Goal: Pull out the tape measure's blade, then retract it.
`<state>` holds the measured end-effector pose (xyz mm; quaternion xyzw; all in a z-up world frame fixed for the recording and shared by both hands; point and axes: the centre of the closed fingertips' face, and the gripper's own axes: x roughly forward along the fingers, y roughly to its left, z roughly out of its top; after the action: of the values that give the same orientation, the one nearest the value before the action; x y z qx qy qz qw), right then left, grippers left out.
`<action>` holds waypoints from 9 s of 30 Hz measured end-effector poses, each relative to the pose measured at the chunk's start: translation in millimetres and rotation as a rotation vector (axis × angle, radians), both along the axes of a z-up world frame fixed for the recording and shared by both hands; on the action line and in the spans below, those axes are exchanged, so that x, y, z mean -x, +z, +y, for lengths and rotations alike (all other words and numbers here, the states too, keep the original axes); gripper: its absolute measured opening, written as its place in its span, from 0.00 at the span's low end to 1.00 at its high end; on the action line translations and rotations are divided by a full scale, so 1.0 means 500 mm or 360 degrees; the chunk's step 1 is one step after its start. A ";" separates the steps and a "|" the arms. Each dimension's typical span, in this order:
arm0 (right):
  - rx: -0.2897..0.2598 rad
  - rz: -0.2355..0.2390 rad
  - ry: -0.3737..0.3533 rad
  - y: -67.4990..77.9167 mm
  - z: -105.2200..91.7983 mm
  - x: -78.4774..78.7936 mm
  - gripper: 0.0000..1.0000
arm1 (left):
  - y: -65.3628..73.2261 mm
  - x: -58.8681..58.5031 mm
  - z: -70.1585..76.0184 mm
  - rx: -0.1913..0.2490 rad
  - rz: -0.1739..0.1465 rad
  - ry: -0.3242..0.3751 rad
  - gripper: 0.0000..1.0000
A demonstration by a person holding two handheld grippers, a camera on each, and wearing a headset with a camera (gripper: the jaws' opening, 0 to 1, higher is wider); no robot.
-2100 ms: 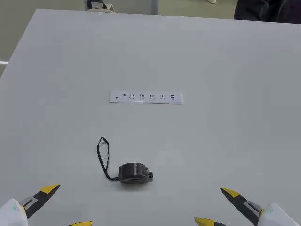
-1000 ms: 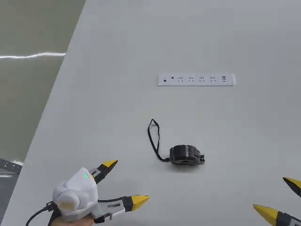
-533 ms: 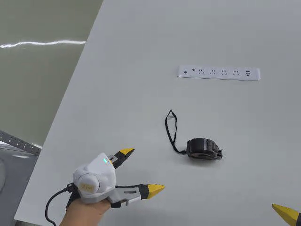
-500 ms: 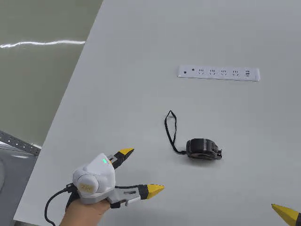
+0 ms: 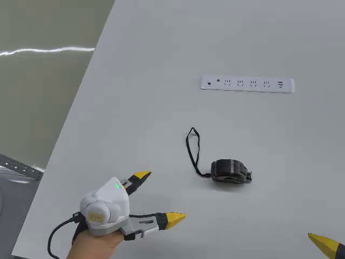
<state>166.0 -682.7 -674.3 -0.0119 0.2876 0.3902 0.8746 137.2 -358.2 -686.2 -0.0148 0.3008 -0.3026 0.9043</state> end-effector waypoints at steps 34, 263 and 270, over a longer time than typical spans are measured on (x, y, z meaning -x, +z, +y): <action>0.0004 0.0005 0.0042 -0.006 0.003 -0.008 0.68 | 0.014 -0.024 -0.031 -0.0042 -0.0047 -0.0152 0.78; -0.0020 0.0065 0.0457 -0.073 0.095 -0.099 0.52 | -0.133 -0.199 -0.262 -0.0205 -0.0086 -0.1004 0.30; -0.0084 0.0080 0.0442 -0.064 0.099 -0.109 0.52 | -0.130 -0.199 -0.263 -0.0205 -0.0088 -0.1005 0.30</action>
<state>220.5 -633.2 -706.6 -0.0188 0.2945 0.5152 0.8047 236.9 -489.9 -751.3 0.1447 0.2842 -0.5488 0.7727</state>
